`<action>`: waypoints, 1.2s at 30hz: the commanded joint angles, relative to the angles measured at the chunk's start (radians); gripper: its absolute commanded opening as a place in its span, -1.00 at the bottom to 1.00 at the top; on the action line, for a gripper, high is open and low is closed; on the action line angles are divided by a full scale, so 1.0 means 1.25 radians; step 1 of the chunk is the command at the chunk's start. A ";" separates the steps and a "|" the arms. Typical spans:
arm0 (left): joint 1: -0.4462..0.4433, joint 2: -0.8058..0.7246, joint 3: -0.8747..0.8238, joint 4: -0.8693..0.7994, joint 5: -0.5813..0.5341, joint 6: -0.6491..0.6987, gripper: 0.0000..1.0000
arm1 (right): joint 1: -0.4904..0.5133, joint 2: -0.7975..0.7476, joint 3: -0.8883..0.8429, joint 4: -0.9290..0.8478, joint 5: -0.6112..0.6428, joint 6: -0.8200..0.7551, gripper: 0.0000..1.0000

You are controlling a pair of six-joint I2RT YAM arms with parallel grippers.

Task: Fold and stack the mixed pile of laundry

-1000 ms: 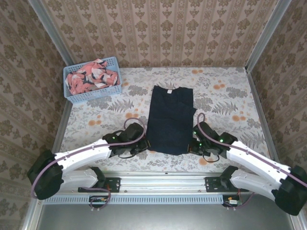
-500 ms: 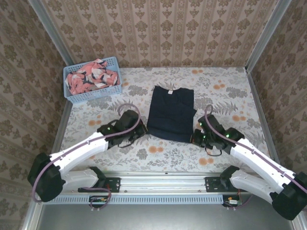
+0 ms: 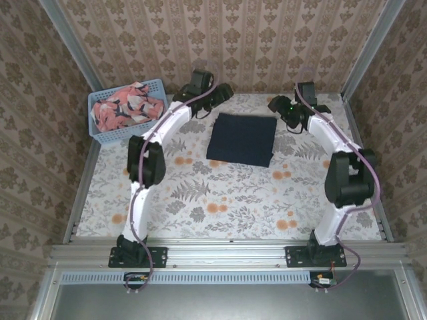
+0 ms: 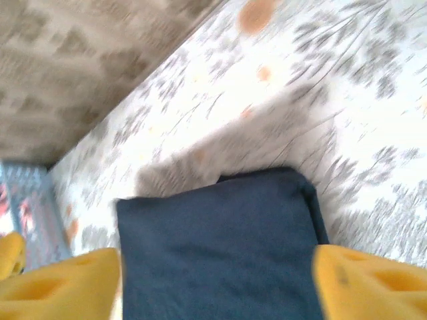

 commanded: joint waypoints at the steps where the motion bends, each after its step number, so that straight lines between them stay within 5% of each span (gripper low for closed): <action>1: 0.012 0.013 0.079 -0.185 0.025 0.088 1.00 | -0.014 0.007 0.027 0.023 -0.020 0.016 1.00; 7: 0.023 -0.220 -0.282 0.038 -0.062 0.134 1.00 | -0.013 -0.017 0.013 -0.012 -0.029 -0.082 1.00; 13: 0.022 -0.354 -0.562 0.177 -0.014 0.107 0.98 | -0.008 -0.089 -0.119 -0.006 -0.069 -0.136 1.00; 18: 0.023 -0.409 -0.737 0.259 0.043 0.101 0.63 | 0.009 -0.194 -0.271 -0.014 -0.089 -0.177 0.87; 25: 0.021 -0.365 -0.760 0.269 0.107 0.130 0.43 | 0.038 -0.210 -0.389 0.037 -0.153 -0.151 0.34; 33: 0.016 -0.332 -0.771 0.249 0.091 0.148 0.34 | 0.065 -0.133 -0.402 0.093 -0.177 -0.121 0.13; 36: 0.015 -0.311 -0.762 0.253 0.106 0.147 0.10 | 0.067 -0.110 -0.384 0.089 -0.180 -0.124 -0.02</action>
